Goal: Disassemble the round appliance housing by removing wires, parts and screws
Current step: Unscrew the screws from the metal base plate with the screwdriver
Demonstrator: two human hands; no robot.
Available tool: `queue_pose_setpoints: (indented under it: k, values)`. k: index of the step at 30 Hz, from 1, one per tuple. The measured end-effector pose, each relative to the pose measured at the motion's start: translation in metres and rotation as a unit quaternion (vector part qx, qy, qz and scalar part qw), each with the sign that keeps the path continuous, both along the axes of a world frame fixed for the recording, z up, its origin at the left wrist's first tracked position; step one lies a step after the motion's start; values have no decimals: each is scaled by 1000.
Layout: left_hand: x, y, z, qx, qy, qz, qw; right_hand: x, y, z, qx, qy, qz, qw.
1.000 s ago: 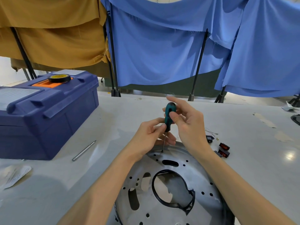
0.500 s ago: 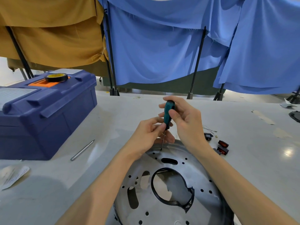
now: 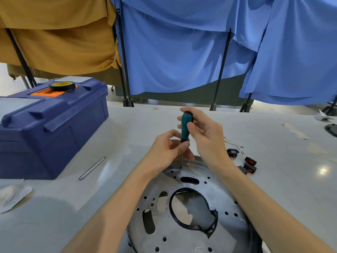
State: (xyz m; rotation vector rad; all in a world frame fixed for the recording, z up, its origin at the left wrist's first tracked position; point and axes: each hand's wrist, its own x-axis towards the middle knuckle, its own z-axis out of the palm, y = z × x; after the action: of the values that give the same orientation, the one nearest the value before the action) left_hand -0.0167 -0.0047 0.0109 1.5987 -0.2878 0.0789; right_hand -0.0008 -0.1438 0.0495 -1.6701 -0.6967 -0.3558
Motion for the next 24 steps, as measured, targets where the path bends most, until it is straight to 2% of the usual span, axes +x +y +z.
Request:
queue_pose_setpoints:
  k: [5,9,13,16,19,24]
  values:
    - [0,-1,2,4,-17,10,1000,-3,5,1,-11,-37,-29,999]
    - [-1,1,2,-34,-10,-18,999,0,-1,0,11,-13,-29,999]
    - [-1,0,2,-32,5,6,999,0,-2,-1,15,-2,12,1000]
    - [0,0,1,-9,-3,17,1000,2,1,-4,-16,-28,-26,999]
    - [-1,0,2,-12,-8,18,1000,5,2,-5,-8,-25,-58,998]
    - [-3,-2,2,-13,-13,0,1000,3,-1,-3,6,-18,-34,999]
